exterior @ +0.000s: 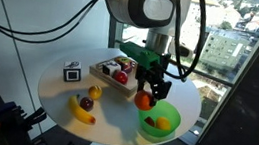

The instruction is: Put the orange in the bowl

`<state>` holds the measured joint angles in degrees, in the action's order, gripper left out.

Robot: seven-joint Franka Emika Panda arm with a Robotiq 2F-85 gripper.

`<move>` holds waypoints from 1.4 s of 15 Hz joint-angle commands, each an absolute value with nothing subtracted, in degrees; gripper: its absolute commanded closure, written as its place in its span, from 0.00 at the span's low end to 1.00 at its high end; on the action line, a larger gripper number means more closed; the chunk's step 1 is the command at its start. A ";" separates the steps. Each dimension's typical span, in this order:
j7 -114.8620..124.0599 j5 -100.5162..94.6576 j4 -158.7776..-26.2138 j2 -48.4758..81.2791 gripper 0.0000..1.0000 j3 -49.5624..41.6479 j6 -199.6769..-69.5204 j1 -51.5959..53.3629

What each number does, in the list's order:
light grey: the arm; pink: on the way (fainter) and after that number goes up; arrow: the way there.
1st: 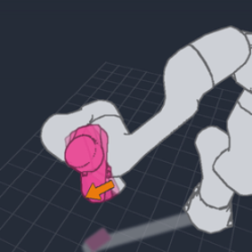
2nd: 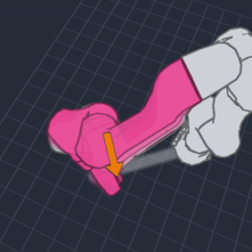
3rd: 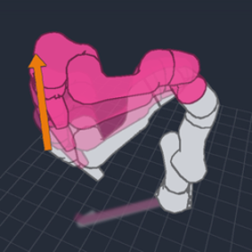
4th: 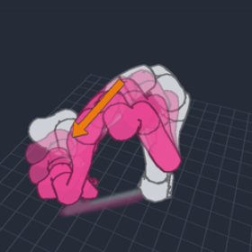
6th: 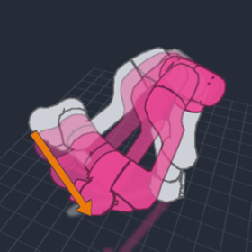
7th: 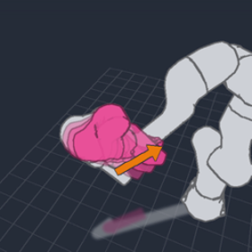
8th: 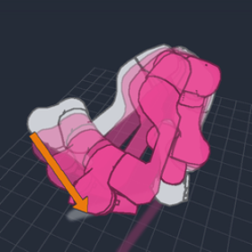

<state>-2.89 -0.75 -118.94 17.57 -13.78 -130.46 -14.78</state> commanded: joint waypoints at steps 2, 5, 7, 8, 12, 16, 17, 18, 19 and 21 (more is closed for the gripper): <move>-1.20 -0.01 -115.48 20.10 0.47 -14.03 -129.20 -15.85; -0.60 -0.04 -114.89 20.99 0.47 -14.13 -129.85 -16.07; -0.18 -0.07 -114.63 21.54 0.47 -14.11 -130.40 -16.12; -0.05 -0.14 -114.54 21.80 0.47 -14.12 -130.66 -16.11; 0.42 -0.25 -114.42 22.75 0.47 -14.06 -131.38 -16.02; 0.59 -0.53 -114.64 23.34 0.47 -14.02 -131.67 -15.85; 0.49 -0.49 -114.69 23.41 0.47 -13.97 -131.63 -15.85; 0.49 -0.50 -114.70 23.48 0.06 -13.96 -131.59 -15.84; 0.47 -0.50 -114.71 23.49 0.03 -13.93 -131.53 -15.83; 0.24 -0.37 -114.79 23.35 0.00 -13.80 -131.36 -15.87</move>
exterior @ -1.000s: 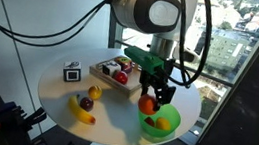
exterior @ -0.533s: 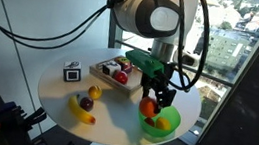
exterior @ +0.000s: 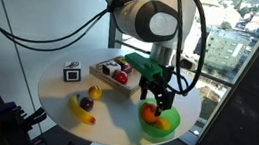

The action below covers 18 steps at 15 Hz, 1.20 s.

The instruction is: Put the orange in the bowl

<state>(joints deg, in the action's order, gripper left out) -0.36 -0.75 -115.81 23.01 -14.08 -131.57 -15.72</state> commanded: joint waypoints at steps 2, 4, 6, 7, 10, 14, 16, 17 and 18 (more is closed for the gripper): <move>-0.20 -0.07 -114.97 23.05 0.00 -13.56 -131.11 -15.96; -0.83 0.28 -115.31 22.56 0.00 -13.14 -130.66 -16.00; -2.04 0.88 -115.73 21.81 0.00 -12.41 -130.15 -16.14; -2.55 1.15 -115.96 21.36 0.00 -12.04 -129.95 -16.13; -3.77 1.82 -116.36 20.16 0.00 -11.10 -129.22 -15.86; -4.10 1.35 -116.59 18.56 0.00 -10.30 -126.84 -14.95; -4.21 1.04 -116.84 17.56 0.00 -10.03 -125.41 -14.28; -4.30 1.06 -116.87 17.15 0.00 -9.87 -124.61 -13.99; -4.16 0.87 -117.00 16.63 0.00 -9.76 -123.75 -13.56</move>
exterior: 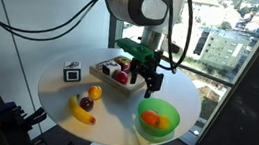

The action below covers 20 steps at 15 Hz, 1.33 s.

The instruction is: Put the orange in the bowl

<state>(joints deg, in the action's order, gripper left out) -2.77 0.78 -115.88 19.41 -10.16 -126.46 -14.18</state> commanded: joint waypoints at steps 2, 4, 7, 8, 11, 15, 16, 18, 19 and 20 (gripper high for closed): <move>-4.76 0.69 -117.43 15.61 0.00 -9.40 -122.33 -12.83; -5.38 0.47 -118.00 14.54 0.00 -9.13 -121.16 -12.14; -4.82 -0.55 -119.35 12.57 0.00 -8.94 -120.01 -10.84; -4.83 -0.74 -119.71 12.00 0.00 -8.86 -119.64 -10.50; -4.38 -1.45 -121.32 9.76 0.00 -8.70 -118.64 -9.35; -4.15 -1.99 -123.78 6.15 0.00 -8.35 -116.82 -8.28; -4.20 -2.13 -124.40 5.25 0.00 -8.24 -116.30 -8.05; -4.00 -2.17 -125.21 3.73 0.00 -8.00 -115.19 -7.73; -3.69 -2.13 -125.54 3.03 0.00 -7.90 -114.77 -7.58; -3.31 -2.07 -125.82 2.34 0.00 -7.81 -114.57 -7.44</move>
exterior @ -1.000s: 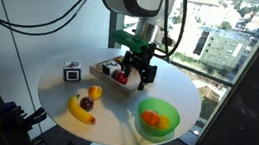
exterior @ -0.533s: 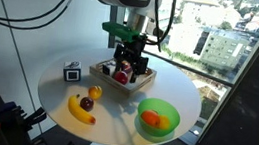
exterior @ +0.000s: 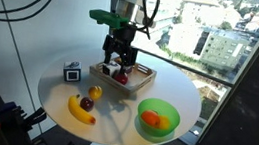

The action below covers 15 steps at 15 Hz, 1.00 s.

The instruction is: Put the orange in the bowl

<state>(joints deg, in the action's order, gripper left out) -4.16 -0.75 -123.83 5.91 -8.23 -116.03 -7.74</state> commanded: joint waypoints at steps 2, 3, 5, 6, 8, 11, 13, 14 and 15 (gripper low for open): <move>-2.51 -2.01 -126.56 0.87 0.00 -7.66 -114.55 -7.19; -2.29 -1.96 -126.84 0.18 0.00 -7.55 -114.64 -7.12; -1.77 -1.88 -127.63 -1.38 0.00 -7.33 -115.12 -6.99; -1.56 -1.85 -128.04 -2.12 0.00 -7.25 -115.48 -6.93; -1.50 -1.75 -128.92 -3.91 0.00 -7.00 -116.08 -6.77; -1.53 -1.84 -130.50 -6.75 0.00 -6.50 -117.44 -6.47; -1.53 -1.87 -131.48 -8.52 0.00 -6.12 -118.38 -6.35; -1.60 -1.86 -132.09 -9.47 0.00 -5.95 -119.07 -6.30; -1.58 -1.79 -132.55 -10.20 0.00 -5.78 -119.66 -6.30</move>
<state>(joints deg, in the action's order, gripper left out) -3.34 -0.75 -129.66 -6.32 -6.21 -117.51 -6.72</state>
